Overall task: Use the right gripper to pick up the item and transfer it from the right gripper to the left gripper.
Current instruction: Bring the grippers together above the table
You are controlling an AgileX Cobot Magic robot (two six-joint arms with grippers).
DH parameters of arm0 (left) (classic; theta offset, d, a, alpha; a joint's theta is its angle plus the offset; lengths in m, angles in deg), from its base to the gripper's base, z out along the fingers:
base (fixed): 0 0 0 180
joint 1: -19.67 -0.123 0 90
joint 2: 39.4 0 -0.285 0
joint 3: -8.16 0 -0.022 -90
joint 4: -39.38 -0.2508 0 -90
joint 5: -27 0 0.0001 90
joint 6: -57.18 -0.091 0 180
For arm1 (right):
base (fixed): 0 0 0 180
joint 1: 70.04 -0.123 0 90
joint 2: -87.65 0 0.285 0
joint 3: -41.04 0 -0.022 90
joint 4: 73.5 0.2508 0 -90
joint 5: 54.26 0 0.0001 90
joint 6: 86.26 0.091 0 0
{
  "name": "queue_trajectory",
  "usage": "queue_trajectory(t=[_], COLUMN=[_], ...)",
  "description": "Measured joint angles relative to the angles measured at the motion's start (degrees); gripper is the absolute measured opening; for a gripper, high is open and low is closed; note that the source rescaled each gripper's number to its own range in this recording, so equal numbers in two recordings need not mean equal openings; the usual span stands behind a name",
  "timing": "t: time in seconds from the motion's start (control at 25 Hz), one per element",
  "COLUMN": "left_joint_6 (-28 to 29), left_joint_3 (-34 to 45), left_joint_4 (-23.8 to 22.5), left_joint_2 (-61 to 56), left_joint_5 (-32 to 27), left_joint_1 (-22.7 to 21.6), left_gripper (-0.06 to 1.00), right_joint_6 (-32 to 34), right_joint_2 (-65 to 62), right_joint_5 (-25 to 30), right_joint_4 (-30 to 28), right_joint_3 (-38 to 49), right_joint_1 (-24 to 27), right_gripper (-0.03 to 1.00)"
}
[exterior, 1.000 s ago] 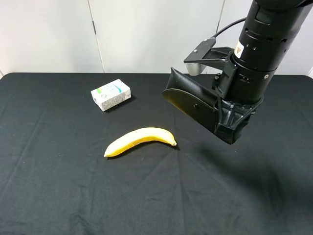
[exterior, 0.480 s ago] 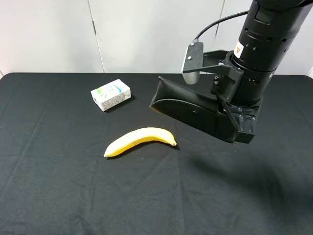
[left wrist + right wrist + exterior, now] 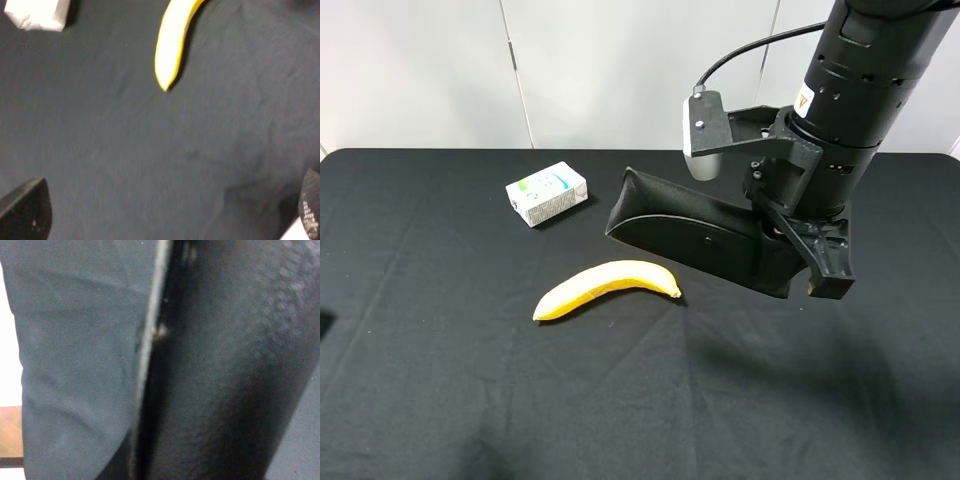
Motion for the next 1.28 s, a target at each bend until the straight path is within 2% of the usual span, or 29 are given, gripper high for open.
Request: queue_trajectory(t=[0.28,0.52,0.64,0.84,1.28], left_joint_6=[-3.7,-4.1,-6.6,-13.4,-30.3], left_joint_3=[0.0,-0.8,-2.5,-4.7,-5.6], left_joint_4=[-0.1,0.1,1.7,8.7,25.4], left_joint_2=[9.3,15.7,18.5,23.3,31.5], left_joint_5=[8.7,16.3,18.6,21.9,30.1], left_joint_1=[8.3,10.8,12.2,13.9,14.6], left_gripper=[0.99,0.99,0.99,0.99,0.99], right_joint_6=[-1.2,-4.2,-5.2,-5.9,-11.2], right_joint_2=[0.0,0.0,0.0,0.0,0.0], right_joint_5=[0.0,0.0,0.0,0.0,-0.3], right_joint_4=[1.6,2.9,3.2,4.6,10.3], right_joint_3=[0.0,0.0,0.0,0.0,0.0], right_joint_1=[0.0,0.0,0.0,0.0,0.0], right_gripper=[0.00,0.00,0.00,0.00,0.00])
